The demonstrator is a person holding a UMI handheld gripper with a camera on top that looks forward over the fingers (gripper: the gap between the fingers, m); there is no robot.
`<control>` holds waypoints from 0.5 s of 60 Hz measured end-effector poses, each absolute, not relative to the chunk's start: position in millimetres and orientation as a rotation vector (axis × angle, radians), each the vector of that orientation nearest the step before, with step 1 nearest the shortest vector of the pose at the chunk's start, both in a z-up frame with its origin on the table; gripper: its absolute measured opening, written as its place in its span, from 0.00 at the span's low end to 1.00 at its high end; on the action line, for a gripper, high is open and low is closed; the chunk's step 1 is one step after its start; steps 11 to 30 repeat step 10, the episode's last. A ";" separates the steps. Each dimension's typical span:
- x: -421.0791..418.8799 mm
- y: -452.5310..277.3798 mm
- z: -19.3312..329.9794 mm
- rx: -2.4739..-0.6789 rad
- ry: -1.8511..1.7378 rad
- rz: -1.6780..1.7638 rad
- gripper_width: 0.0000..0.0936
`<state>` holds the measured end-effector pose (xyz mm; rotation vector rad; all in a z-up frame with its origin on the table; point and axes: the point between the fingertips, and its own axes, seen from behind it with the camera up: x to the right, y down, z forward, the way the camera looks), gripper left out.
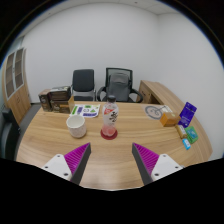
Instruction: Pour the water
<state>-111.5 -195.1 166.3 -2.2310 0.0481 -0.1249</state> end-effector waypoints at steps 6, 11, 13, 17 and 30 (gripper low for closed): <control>-109.9 -196.5 167.4 -2.230 0.029 -0.150 0.91; -111.7 -195.2 168.3 -2.228 0.027 -0.143 0.91; -111.7 -195.2 168.3 -2.228 0.027 -0.143 0.91; -111.7 -195.2 168.3 -2.228 0.027 -0.143 0.91; -111.7 -195.2 168.3 -2.228 0.027 -0.143 0.91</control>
